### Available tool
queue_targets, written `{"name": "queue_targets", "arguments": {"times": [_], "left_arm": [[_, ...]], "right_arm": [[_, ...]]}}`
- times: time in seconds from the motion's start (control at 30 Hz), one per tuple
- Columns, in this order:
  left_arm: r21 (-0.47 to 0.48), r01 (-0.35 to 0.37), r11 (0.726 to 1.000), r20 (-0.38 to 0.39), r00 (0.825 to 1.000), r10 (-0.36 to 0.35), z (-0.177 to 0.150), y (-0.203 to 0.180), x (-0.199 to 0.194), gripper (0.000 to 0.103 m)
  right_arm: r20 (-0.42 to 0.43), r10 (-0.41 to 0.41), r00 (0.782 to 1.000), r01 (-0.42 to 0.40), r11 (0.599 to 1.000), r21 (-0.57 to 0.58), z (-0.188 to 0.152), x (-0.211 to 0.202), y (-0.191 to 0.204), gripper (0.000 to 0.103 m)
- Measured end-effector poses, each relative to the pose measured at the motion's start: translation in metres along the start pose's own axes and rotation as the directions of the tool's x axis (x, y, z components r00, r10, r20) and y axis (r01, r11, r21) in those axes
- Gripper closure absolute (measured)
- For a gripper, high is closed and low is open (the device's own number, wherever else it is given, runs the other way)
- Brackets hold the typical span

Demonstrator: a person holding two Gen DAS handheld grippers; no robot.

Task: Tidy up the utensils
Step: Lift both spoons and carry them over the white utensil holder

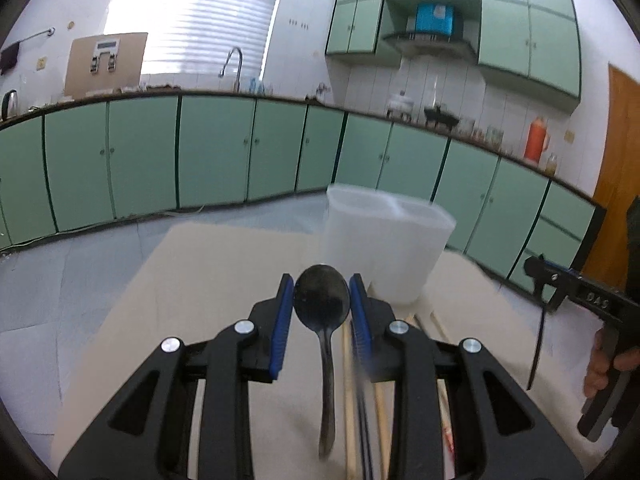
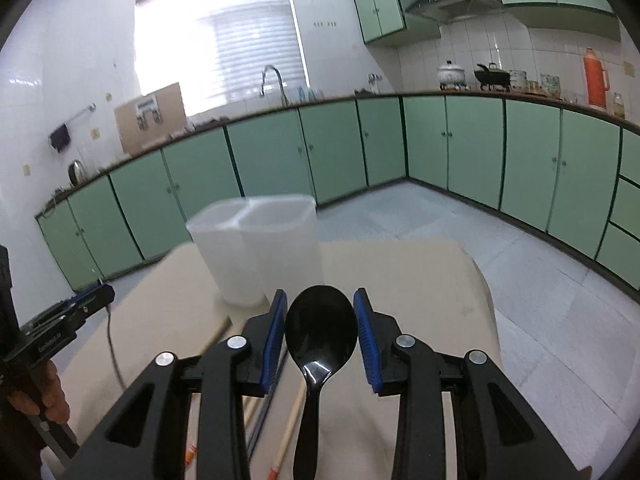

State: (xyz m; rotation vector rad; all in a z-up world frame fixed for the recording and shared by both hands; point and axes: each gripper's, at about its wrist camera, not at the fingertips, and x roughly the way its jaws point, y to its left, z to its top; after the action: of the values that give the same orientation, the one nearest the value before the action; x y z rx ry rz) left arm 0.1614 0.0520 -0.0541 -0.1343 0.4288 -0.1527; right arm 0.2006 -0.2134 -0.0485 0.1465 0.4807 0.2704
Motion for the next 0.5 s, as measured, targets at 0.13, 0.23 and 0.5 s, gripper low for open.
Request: {"name": "queue_targets", "arguments": {"times": [0.13,0.23,0.5], "left_arm": [[0.0,0.024,1.0,0.067,0.998,-0.024,0.019,-0.005,-0.009,0.076],[0.005,0.045,0.999,0.122,0.991,-0.046,0.038,-0.011,-0.016,0.076],[0.03,0.093,0.995,0.264,0.959,-0.098,0.105,-0.031,-0.008,0.076]], "right_arm": [[0.06,0.021,0.998,-0.021,1.0,0.002,0.018,0.0,-0.001,0.069],[0.118,0.053,0.992,-0.054,0.998,0.009,0.037,0.0,0.001,0.069],[0.271,0.093,0.958,-0.086,0.996,-0.038,0.104,0.022,0.017,0.069]]}}
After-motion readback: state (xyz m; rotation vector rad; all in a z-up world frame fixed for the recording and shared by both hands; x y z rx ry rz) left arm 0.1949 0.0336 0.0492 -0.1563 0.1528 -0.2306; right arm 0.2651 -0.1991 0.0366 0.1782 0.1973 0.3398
